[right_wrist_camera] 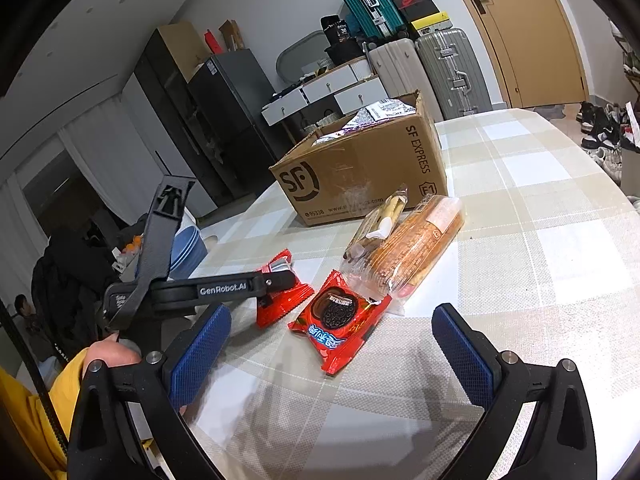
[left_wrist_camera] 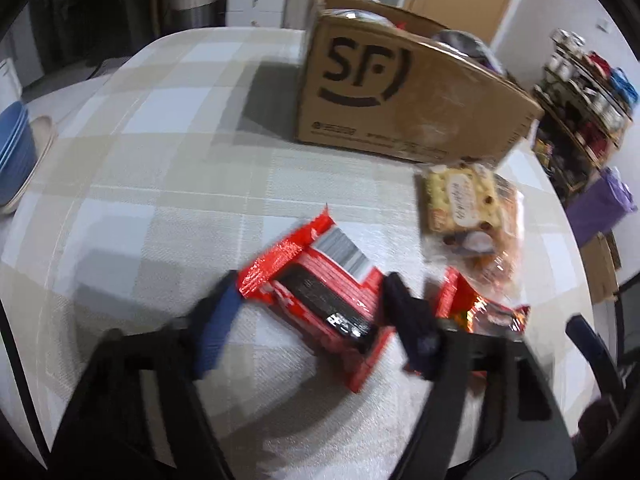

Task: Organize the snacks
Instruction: 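Lower both open tools toward the red wafer packs on the table, then grasp the red wafer pack with the left tool while the right tool grasps the red Oreo pack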

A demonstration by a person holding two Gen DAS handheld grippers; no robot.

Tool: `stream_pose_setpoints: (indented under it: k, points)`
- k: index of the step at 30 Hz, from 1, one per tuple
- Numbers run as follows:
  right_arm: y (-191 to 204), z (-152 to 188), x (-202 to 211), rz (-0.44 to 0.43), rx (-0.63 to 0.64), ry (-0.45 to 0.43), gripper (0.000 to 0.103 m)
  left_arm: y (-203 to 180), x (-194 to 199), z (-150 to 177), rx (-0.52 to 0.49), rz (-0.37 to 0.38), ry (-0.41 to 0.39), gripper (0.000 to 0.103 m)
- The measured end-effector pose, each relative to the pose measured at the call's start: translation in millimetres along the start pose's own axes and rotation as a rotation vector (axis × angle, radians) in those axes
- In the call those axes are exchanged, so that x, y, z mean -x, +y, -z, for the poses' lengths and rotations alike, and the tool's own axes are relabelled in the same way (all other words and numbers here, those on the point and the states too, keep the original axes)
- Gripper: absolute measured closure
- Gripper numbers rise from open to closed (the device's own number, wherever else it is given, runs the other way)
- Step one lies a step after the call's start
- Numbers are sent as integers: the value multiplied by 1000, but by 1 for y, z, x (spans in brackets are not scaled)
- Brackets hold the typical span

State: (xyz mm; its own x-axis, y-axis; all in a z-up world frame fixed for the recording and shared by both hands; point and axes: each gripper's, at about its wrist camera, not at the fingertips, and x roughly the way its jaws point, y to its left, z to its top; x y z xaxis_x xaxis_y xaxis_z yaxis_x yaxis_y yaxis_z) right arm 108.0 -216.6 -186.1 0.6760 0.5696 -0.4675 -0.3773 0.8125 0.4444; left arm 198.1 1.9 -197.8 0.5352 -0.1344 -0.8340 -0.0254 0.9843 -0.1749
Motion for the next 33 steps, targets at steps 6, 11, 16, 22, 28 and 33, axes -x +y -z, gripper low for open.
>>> stream_pose_setpoints:
  k: [6,11,16,22,28,33]
  points:
    - [7,2,2,0,14,7,1,-5,9,8,-67,35,-10,61]
    - [11,2,3,11,18,12,1,0,19,18,-65,62,-12,61]
    - [4,1,-5,35,-36,52,1,12,34,26,-45,78,-32,61]
    - [0,-3,-28,48,-61,133,1,29,50,35,-6,127,-42,61]
    - [6,-8,-59,89,-7,214,1,38,57,48,-7,156,-41,61]
    - [17,-11,-80,133,37,264,2,47,61,51,5,163,-48,61]
